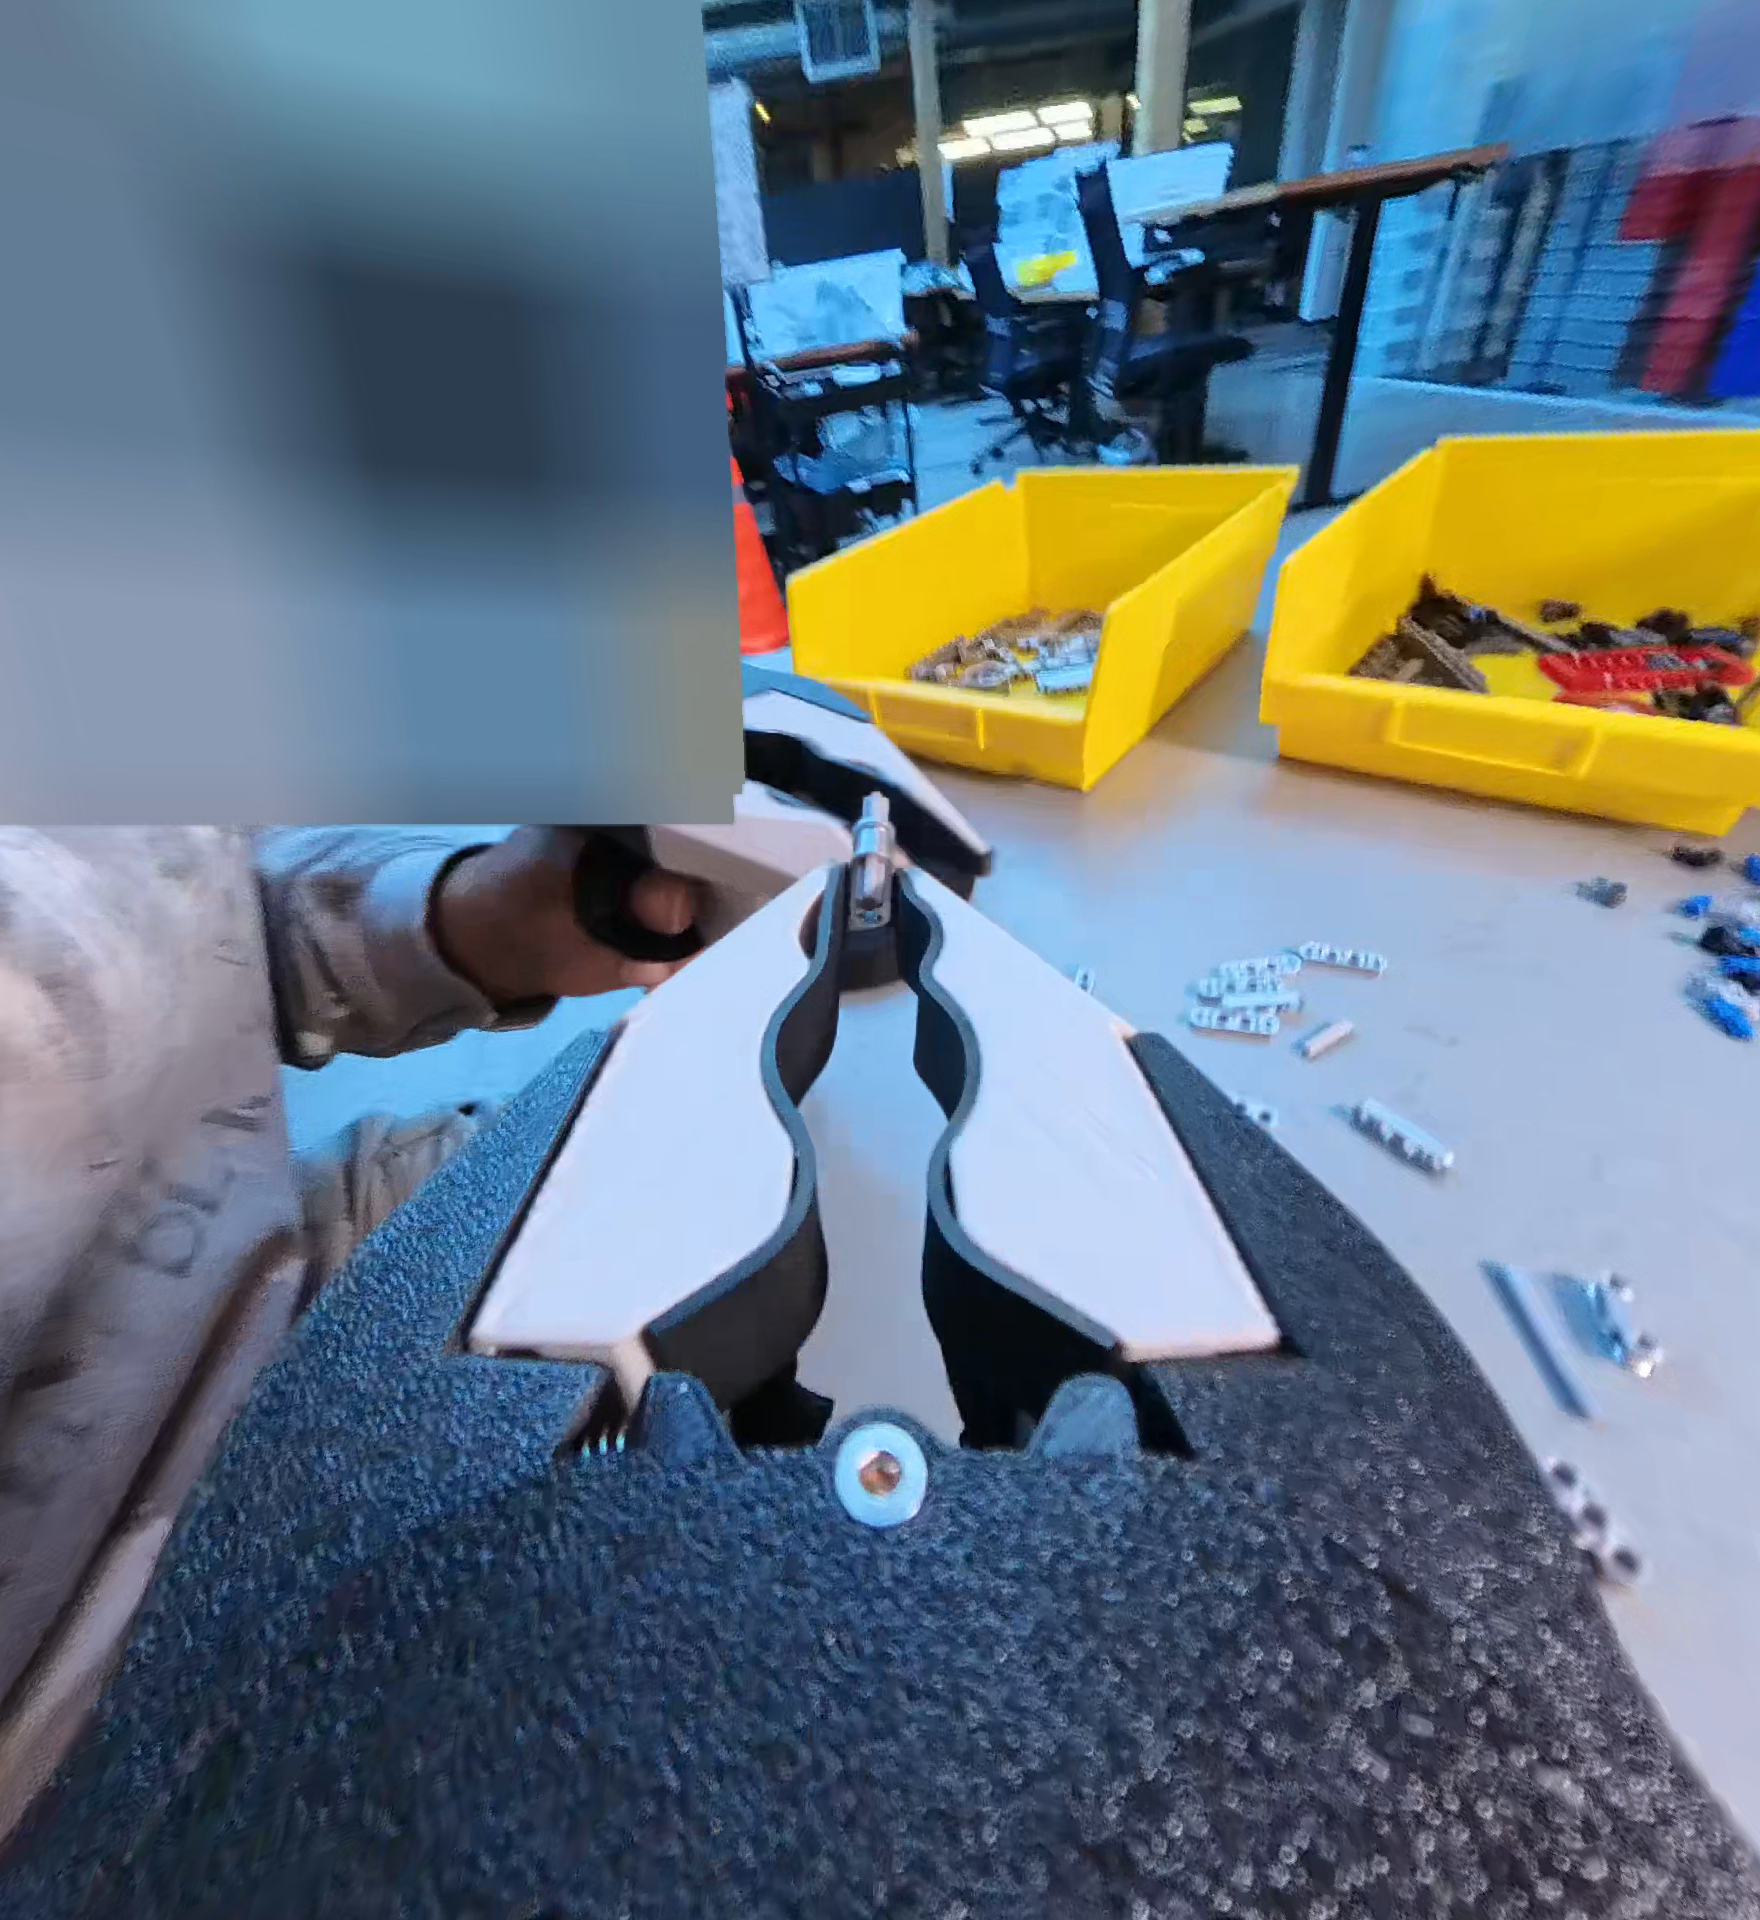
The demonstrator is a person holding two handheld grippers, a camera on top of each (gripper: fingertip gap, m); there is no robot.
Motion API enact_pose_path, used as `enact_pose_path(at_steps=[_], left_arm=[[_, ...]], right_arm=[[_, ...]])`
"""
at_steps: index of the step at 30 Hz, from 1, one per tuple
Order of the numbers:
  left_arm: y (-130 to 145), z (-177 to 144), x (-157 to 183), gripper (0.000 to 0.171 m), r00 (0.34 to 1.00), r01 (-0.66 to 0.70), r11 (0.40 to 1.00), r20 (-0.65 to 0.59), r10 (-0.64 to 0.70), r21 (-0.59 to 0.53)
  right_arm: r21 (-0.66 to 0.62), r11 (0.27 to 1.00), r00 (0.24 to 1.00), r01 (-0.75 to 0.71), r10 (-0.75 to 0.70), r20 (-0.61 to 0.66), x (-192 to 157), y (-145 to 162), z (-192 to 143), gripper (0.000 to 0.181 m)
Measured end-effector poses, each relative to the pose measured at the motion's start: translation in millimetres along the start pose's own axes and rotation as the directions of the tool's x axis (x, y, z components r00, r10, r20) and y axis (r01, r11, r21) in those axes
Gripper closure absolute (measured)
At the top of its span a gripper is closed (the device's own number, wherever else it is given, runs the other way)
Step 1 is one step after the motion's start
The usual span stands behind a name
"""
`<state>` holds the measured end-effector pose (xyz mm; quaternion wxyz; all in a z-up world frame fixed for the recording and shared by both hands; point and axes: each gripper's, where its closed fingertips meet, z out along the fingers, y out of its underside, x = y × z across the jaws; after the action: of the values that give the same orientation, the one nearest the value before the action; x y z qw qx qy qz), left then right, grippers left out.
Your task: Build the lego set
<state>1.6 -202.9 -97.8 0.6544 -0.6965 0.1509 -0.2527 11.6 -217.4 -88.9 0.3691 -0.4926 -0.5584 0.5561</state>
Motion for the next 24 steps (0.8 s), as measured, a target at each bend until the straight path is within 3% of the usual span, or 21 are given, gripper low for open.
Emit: enact_pose_path(at_steps=[3, 7, 11, 15, 20, 24], left_arm=[[-26, 9, -20, 0.151, 0.982, 0.144, 0.989, -0.130, -0.138, 0.042], [-61, 10, 2, 0.151, 0.889, 0.271, 0.963, -0.382, -0.253, -0.008], [-82, 3, 29, 0.147, 0.765, 0.315, 0.942, -0.556, -0.324, -0.116], [-72, 14, 29, 0.147, 0.758, 0.179, 0.962, -0.594, -0.270, -0.208], [-34, 54, 5, 0.153, 0.796, 0.065, 0.952, -0.560, -0.230, -0.299], [-9, 96, -28, 0.159, 0.837, 0.095, 0.944, -0.488, -0.248, -0.317]], right_arm=[[0.085, 0.996, 0.999, -0.036, 0.033, 0.042, 16, -28, -6, 0.175], [0.142, 0.989, 0.996, -0.028, 0.016, 0.086, 2, -59, -15, 0.175], [0.066, 0.985, 0.987, 0.158, -0.159, 0.008, -14, -66, -23, 0.175], [-0.108, 0.941, 0.939, 0.320, -0.330, -0.095, 2, -51, -22, 0.175], [-0.138, 0.957, 0.959, 0.254, -0.268, -0.093, 49, -23, -22, 0.175], [-0.176, 0.970, 0.983, 0.168, -0.177, -0.039, 102, 4, -31, 0.175]])
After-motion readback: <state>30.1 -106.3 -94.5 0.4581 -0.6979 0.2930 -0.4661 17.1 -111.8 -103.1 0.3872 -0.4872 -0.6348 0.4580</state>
